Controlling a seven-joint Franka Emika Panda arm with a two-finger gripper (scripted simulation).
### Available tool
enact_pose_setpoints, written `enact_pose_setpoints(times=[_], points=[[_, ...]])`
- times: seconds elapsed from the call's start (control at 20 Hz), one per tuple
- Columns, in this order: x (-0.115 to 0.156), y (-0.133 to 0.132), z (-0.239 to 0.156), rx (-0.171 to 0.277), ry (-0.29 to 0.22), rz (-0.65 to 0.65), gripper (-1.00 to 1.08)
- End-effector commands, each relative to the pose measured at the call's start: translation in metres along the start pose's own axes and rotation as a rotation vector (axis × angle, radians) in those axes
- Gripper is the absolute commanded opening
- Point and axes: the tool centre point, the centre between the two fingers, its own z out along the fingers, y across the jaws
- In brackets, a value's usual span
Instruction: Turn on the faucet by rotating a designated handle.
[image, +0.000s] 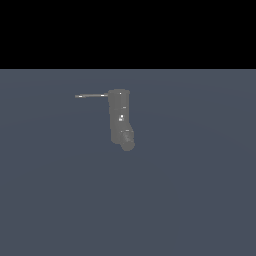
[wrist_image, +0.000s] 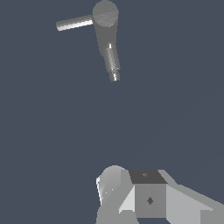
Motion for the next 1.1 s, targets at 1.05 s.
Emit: enact_pose_setpoints(times=[1.05], points=[[0.031,-0.057,0.044,0.007,0.001,0.211,-1.00]])
